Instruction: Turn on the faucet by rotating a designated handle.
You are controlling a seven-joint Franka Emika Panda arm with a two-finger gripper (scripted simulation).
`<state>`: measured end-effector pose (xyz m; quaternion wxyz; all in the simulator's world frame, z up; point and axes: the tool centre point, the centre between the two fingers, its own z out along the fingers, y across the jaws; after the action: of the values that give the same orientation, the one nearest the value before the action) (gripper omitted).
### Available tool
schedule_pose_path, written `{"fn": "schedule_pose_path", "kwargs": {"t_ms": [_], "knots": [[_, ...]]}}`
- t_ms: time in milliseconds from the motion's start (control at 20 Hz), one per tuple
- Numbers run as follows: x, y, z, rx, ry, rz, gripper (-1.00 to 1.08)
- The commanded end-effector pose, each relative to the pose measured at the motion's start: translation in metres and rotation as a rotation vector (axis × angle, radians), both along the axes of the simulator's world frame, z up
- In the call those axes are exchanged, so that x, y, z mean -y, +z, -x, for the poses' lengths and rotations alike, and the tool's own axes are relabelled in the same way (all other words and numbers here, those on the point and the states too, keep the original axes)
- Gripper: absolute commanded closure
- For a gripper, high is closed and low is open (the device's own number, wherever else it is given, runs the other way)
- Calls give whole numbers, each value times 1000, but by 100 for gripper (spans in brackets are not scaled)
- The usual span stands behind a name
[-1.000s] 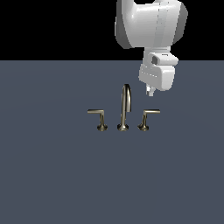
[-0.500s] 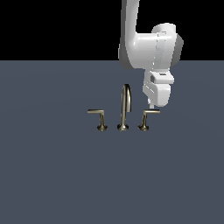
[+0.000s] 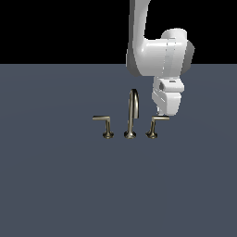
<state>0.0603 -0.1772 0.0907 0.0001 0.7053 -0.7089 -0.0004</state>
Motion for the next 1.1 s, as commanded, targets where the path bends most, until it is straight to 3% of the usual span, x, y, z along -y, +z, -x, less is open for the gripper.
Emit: {"fn": "schedule_pose_path", "kwargs": {"t_ms": [0,400,500,1050], "knots": [[4,0,7,0,-1,0,108],[18,0,33,0,-2,0,108],[11,0,24,11,8,0,108],[8,0,59,4,1,0,108]]}}
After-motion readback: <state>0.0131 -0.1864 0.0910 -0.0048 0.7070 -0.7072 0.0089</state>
